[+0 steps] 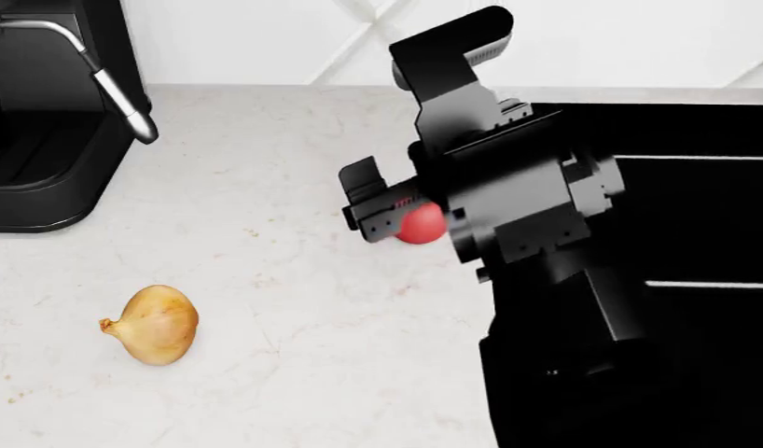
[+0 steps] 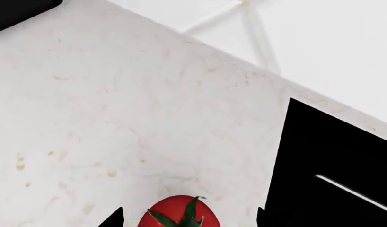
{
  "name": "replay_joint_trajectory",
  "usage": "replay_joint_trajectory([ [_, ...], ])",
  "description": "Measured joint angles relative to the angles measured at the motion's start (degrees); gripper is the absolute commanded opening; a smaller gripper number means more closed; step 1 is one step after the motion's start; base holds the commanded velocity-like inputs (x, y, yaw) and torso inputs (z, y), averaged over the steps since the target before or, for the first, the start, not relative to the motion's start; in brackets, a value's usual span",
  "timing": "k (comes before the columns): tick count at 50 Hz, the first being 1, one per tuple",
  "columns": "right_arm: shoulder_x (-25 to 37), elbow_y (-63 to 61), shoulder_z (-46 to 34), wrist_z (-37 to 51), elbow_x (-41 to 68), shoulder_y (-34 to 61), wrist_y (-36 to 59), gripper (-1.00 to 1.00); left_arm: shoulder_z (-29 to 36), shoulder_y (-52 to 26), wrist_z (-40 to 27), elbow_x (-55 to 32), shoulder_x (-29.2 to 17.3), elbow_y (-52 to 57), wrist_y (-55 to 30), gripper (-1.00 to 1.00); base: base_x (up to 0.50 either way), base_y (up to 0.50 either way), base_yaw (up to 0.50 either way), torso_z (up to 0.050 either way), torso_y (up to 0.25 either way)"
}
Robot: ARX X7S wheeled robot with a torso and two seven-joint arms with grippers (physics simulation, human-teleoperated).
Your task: Place the avocado, onion, tomato and bell pepper on the cutting board.
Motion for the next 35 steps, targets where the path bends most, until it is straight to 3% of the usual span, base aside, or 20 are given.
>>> replay_joint_trajectory([
  [21,-0.54,4.08,-13.31,1.51,11.32,-0.68,-4.68,1.0,0.21,0.46,-0.14,-0.12,-0.33,0.0,0.6,1.0,0.0,0.0,0.0,0.0,0.0],
  [35,-0.58,4.87,-14.57,1.73,12.22,-1.87,-5.52,1.0,0.32,0.57,-0.3,-0.29,-0.57,-0.04,0.83,1.0,0.0,0.0,0.0,0.0,0.0],
])
